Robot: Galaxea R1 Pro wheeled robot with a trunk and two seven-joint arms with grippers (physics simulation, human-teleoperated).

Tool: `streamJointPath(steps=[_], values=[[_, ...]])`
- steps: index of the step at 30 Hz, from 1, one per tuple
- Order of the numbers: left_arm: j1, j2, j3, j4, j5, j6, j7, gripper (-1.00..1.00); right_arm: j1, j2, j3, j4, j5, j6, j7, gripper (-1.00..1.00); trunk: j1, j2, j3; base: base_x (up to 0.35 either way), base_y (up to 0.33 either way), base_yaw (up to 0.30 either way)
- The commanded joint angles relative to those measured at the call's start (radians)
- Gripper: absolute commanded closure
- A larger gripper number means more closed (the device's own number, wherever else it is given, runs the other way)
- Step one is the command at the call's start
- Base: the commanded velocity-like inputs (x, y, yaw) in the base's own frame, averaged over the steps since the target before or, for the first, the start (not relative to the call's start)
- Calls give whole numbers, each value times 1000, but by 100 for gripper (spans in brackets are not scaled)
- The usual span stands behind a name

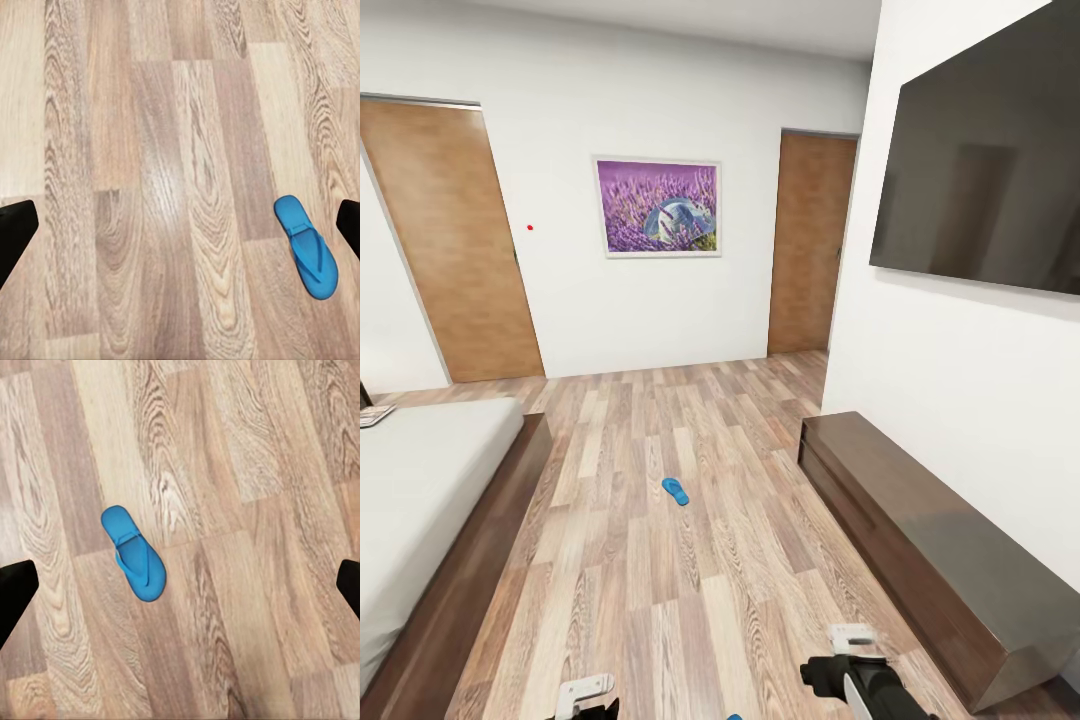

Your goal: In the bedroom, move the book from the bed onto either nightstand, and place the two sandals side by side next to the bed.

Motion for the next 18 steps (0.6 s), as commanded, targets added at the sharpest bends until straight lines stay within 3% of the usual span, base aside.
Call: streamJointPath(steps=[1, 6, 18], values=[[0, 0, 1, 0, 8, 1, 1, -100, 0, 7, 0, -1, 1, 5, -1, -100, 0, -1, -1, 0, 0, 0], [0, 1, 0, 2, 10, 0, 1, -100, -1, 24, 3, 2, 2, 4, -2, -100, 0, -1, -1, 0, 0, 0], [0, -1, 7, 2, 10, 0, 1, -100, -1, 30, 6, 3, 3, 4, -1, -100, 0, -1, -1, 0, 0, 0]])
